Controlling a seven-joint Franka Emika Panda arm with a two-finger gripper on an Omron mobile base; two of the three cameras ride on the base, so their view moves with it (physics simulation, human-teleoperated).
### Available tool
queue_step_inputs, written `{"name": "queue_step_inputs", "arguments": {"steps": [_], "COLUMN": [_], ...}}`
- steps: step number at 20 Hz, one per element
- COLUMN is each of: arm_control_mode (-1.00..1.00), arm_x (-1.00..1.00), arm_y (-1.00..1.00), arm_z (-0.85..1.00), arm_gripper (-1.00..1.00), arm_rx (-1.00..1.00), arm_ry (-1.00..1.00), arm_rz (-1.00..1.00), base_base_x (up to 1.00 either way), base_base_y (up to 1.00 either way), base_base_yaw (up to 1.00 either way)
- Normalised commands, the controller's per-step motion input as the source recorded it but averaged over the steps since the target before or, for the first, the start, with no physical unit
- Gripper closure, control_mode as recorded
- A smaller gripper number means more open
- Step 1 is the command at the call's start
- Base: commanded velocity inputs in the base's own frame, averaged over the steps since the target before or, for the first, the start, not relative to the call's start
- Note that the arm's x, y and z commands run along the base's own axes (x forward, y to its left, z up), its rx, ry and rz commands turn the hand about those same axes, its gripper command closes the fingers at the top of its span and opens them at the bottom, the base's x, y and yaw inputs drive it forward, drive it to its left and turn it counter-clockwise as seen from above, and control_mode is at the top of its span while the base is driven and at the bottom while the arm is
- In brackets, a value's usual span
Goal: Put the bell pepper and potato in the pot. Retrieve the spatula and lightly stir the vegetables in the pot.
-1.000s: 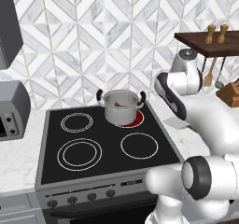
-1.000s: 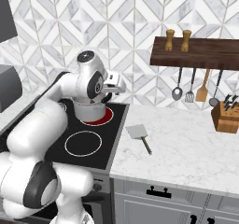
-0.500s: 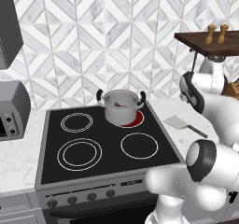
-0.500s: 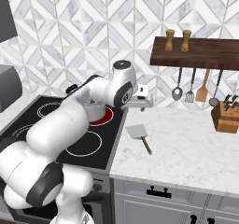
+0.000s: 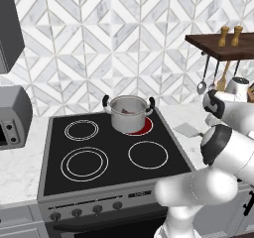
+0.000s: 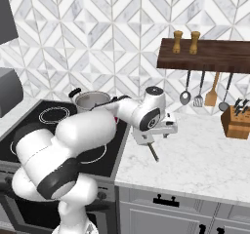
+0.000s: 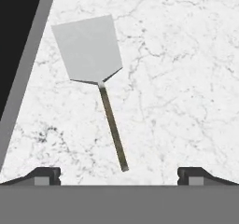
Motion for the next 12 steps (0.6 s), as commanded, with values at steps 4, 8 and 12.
{"name": "queue_step_inputs", "arguments": {"steps": [4,8,12], "arm_control_mode": [-1.0,-1.0,-1.0], "arm_x": [0.0,-0.16,0.0], "arm_y": [-0.21,-0.08,0.0], "arm_z": [-0.83,-0.62,-0.42], "arm_gripper": [-1.0,-1.0,-1.0], "arm_rx": [0.0,0.0,0.0], "arm_ry": [0.06,0.03,0.0], "arm_rz": [0.17,0.19,0.22], "base_base_x": [0.0,0.0,0.0], "base_base_y": [0.0,0.0,0.0], "base_base_yaw": [0.0,0.0,0.0]}}
